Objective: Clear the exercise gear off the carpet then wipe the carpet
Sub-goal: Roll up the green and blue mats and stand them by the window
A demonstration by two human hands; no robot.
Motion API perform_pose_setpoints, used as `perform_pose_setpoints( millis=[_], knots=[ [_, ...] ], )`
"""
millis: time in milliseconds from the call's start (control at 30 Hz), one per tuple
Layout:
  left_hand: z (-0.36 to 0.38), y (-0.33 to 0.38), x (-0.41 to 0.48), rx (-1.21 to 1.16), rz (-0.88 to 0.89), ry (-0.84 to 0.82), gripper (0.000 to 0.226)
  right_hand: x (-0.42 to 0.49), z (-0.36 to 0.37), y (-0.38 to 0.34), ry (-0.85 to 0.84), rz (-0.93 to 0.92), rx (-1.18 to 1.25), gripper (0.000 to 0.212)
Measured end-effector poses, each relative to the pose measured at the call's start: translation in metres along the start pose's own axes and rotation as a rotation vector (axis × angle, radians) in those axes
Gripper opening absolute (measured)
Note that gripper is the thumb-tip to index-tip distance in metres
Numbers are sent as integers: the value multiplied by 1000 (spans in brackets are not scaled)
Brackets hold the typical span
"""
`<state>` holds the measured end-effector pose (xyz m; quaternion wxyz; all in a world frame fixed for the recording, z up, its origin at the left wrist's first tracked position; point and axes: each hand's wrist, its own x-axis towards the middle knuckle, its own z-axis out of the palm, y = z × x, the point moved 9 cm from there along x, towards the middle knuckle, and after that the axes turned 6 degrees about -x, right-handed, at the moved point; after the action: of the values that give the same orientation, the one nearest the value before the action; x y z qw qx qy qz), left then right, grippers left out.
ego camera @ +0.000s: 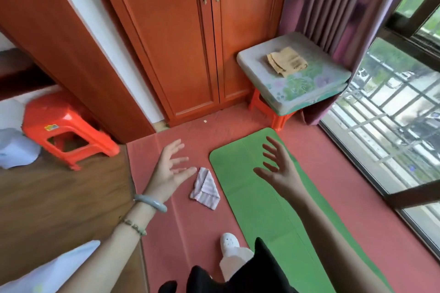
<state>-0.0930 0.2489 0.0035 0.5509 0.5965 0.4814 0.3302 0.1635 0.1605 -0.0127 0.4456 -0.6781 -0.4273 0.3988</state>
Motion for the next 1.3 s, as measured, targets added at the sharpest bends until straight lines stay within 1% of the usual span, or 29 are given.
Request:
perform_pose_setpoints(
  millis=[167,300,400,567,767,933,1033,1133,1300],
  knots=[
    [-3,-1,61,2,-45,-5,70,58,6,-6,-10,21,-8,79],
    [-13,-3,101,18,-65,-34,68,90,7,-9,28,35,5,78],
    [-20,-2,138,50,-71,-87,68,110,9,-10,88,46,25,77],
    [-22,2,214,84,-48,-240,65,151,24,-6,222,86,43,79],
    [-23,1,315,164,1,-518,65,194,66,1,463,180,104,76],
    [-18,-17,357,260,-13,-767,65,191,92,1,674,271,153,77],
    [-7,-33,366,310,-22,-867,65,176,105,6,756,328,158,75],
    [4,-50,366,303,-26,-904,65,161,118,21,788,384,168,74],
    [10,-113,367,303,-76,-871,61,149,142,72,786,438,135,70]
  ],
)
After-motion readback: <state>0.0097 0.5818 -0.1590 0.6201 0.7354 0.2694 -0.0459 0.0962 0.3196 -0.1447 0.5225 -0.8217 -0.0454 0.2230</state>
